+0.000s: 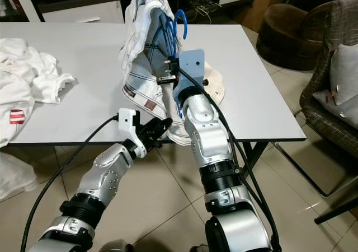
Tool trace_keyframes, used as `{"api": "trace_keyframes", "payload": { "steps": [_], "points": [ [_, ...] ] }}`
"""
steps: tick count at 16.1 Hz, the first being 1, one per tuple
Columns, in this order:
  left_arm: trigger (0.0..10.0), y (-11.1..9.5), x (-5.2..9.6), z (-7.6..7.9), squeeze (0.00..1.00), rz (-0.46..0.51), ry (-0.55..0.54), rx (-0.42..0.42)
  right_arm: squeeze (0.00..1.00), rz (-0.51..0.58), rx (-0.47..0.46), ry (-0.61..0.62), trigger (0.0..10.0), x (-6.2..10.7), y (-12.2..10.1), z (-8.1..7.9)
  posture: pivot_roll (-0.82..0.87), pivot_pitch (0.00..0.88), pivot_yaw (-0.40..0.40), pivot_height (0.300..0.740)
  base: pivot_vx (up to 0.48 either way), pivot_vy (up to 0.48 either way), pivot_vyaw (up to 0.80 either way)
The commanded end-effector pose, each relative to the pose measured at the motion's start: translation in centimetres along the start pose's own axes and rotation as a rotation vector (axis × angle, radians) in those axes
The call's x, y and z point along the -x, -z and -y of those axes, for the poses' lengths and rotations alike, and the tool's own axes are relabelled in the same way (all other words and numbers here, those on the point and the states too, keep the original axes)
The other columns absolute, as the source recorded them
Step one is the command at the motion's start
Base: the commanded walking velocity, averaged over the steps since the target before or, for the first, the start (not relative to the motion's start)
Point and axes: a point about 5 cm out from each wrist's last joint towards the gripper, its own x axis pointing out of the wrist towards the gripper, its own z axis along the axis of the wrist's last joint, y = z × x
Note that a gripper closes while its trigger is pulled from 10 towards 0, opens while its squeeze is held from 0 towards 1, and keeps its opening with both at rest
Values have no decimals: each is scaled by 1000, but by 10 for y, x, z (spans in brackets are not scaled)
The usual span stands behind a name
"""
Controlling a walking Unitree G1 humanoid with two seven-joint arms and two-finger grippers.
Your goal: Hang hanger
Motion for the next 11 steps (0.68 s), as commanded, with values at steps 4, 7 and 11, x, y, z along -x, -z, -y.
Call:
{"api": "trace_keyframes", "payload": {
  "steps": [4, 7, 11],
  "points": [
    [0, 3, -4, 4, 0, -10, 18, 2, 0, 59, -4, 1, 10000, 3, -13, 2, 46, 0, 5, 740, 0, 0, 0],
    [0, 2, -4, 7, 0, 13, 31, 6, 0, 62, -3, -3, 10000, 4, -14, 3, 48, 0, 1, 740, 0, 0, 0],
    [0, -7, -3, 11, 0, 50, 64, -30, 0, 46, 24, 27, 10000, 5, -8, 8, 53, 0, -2, 740, 0, 0, 0]
  ]
}}
